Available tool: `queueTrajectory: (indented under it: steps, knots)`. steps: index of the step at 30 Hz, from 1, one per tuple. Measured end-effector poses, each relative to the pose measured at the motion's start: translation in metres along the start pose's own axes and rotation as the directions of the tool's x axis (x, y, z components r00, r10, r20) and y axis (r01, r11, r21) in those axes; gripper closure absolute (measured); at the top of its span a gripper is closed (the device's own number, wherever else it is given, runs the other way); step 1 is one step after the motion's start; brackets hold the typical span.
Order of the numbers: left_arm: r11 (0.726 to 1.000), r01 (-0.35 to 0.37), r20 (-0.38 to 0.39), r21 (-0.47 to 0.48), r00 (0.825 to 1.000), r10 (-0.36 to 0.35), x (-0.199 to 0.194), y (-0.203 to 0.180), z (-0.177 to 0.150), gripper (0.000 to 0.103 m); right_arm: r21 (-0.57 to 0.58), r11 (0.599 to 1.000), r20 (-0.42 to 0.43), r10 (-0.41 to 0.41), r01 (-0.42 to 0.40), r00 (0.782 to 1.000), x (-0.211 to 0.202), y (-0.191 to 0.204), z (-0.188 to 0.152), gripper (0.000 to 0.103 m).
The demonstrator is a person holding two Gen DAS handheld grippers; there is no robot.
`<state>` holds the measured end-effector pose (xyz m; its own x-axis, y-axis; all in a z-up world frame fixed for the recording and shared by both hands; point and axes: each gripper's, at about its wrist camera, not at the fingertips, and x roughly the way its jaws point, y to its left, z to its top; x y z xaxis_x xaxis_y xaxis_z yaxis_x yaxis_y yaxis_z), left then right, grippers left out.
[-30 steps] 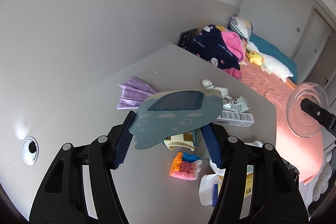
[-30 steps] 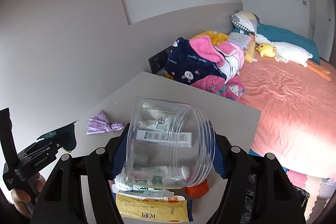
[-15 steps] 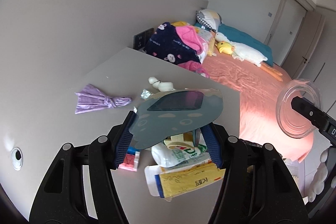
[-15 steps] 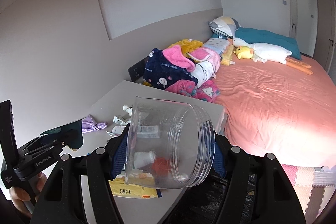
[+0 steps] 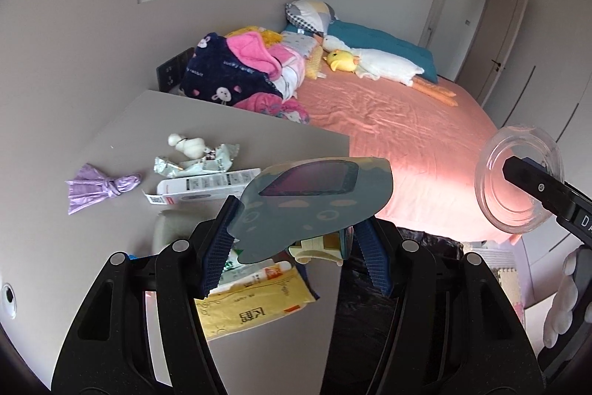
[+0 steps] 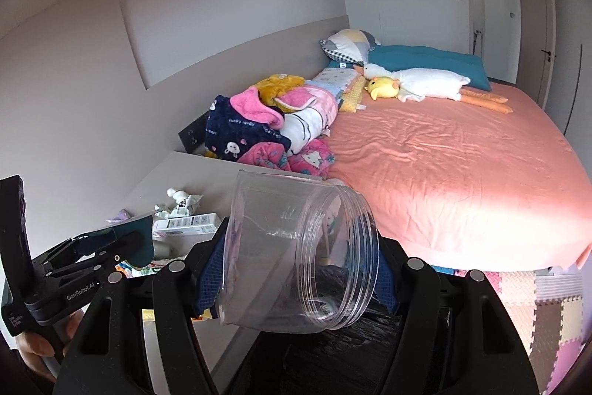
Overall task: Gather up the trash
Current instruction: 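Carry the lid and jar to the black trash bag and release both, then move both tools back over the desk toward the remaining trash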
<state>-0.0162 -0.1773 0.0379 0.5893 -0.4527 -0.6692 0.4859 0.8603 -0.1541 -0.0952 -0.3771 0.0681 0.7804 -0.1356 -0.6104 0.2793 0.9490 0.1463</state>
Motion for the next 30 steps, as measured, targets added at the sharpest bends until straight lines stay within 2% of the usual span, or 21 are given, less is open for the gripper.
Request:
queueTrajectory:
  steps: [12, 13, 14, 15, 16, 18, 22, 30]
  knots:
    - [0.985, 0.115, -0.087, 0.126, 0.991, -0.104, 0.016, -0.074, -0.020, 0.039, 0.056, 0.997, 0.000, -0.057, 0.057, 0.998, -0.025, -0.050, -0.010, 0.034]
    - [0.981, 0.133, -0.101, 0.140, 0.988, -0.119, 0.018, -0.079, -0.023, 0.036, 0.056, 0.997, 0.007, -0.058, 0.057, 0.998, -0.029, -0.053, -0.011, 0.031]
    - [0.978, 0.142, -0.111, 0.152, 0.986, -0.126, 0.018, -0.084, -0.025, 0.016, 0.057, 0.995, 0.018, -0.082, 0.081, 0.996, -0.033, -0.054, -0.011, 0.014]
    - [0.978, 0.130, -0.107, 0.161, 0.988, -0.114, 0.018, -0.089, -0.028, 0.005, 0.058, 0.990, 0.043, -0.128, 0.126, 0.991, -0.039, -0.054, -0.012, 0.006]
    - [0.978, 0.120, -0.093, 0.173, 0.990, -0.105, 0.017, -0.094, -0.031, 0.006, 0.055, 0.984, 0.090, -0.174, 0.170, 0.981, -0.047, -0.054, -0.012, 0.003]
    - [0.973, 0.121, -0.118, 0.196, 0.988, -0.099, 0.021, -0.102, -0.036, 0.006, 0.047, 0.979, 0.131, -0.204, 0.200, 0.970, -0.055, -0.056, -0.012, 0.003]
    - [0.975, 0.121, -0.159, 0.189, 0.983, -0.091, 0.030, -0.105, -0.040, 0.006, 0.080, 0.976, 0.127, -0.210, 0.201, 0.969, -0.058, -0.069, -0.010, 0.003]
    - [0.978, 0.094, -0.173, 0.184, 0.983, -0.062, 0.037, -0.096, -0.042, 0.006, 0.113, 0.976, 0.113, -0.200, 0.188, 0.973, -0.051, -0.077, -0.010, 0.003]
